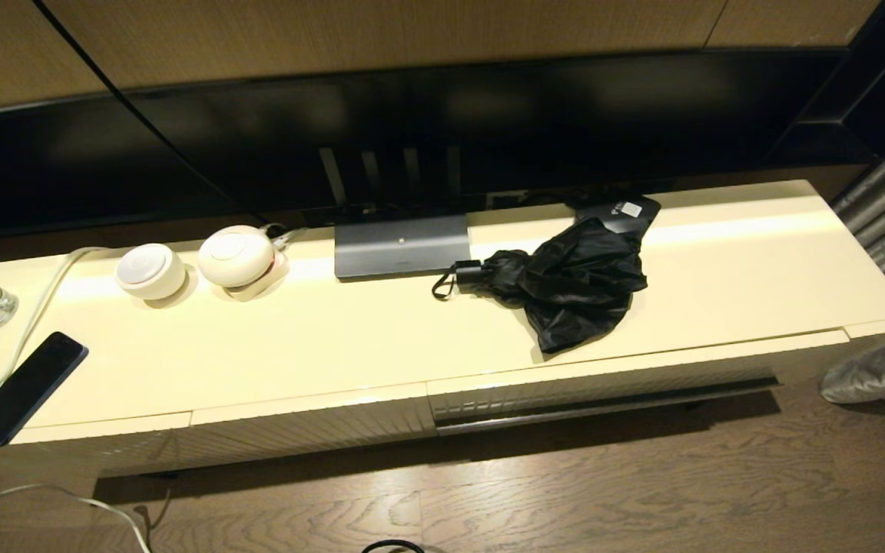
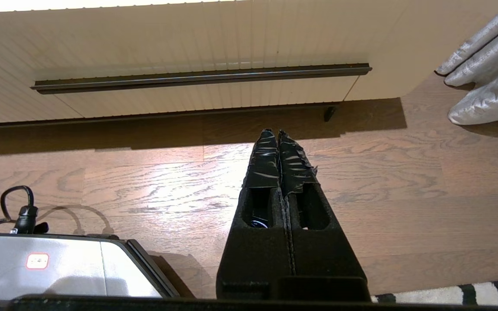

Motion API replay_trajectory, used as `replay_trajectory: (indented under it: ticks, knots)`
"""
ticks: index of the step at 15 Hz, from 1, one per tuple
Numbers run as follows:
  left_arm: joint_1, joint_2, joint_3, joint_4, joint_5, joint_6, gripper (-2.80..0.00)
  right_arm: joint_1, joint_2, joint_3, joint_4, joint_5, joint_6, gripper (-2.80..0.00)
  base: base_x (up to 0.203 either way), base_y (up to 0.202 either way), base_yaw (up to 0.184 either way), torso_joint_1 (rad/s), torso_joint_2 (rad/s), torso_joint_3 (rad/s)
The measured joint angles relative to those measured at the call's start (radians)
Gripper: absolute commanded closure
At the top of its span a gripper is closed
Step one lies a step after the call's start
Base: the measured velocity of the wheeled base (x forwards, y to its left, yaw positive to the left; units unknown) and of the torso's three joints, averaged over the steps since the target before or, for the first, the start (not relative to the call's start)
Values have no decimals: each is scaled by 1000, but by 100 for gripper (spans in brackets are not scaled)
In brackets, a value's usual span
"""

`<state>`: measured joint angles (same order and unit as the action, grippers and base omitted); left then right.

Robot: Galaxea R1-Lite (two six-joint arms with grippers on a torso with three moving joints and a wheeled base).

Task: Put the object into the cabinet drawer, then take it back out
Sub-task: Open the drawer

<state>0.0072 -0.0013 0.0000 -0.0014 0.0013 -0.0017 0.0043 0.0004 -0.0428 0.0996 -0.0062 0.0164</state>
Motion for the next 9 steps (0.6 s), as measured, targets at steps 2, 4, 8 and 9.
replay_trajectory:
  ticks: [2, 4, 8, 9]
  knots:
    - [0, 0, 0, 1, 0, 0, 0, 0, 0, 0, 0, -1, -3, 0, 0, 0, 0, 0, 0, 0]
    - [0, 0, 0, 1, 0, 0, 0, 0, 0, 0, 1, -1, -5, 0, 0, 0, 0, 0, 0, 0]
    - [0, 0, 0, 1, 0, 0, 0, 0, 0, 1, 0, -2, 0, 0, 0, 0, 0, 0, 0, 0]
    - [0, 0, 0, 1, 0, 0, 0, 0, 0, 1, 0, -2, 0, 0, 0, 0, 0, 0, 0, 0]
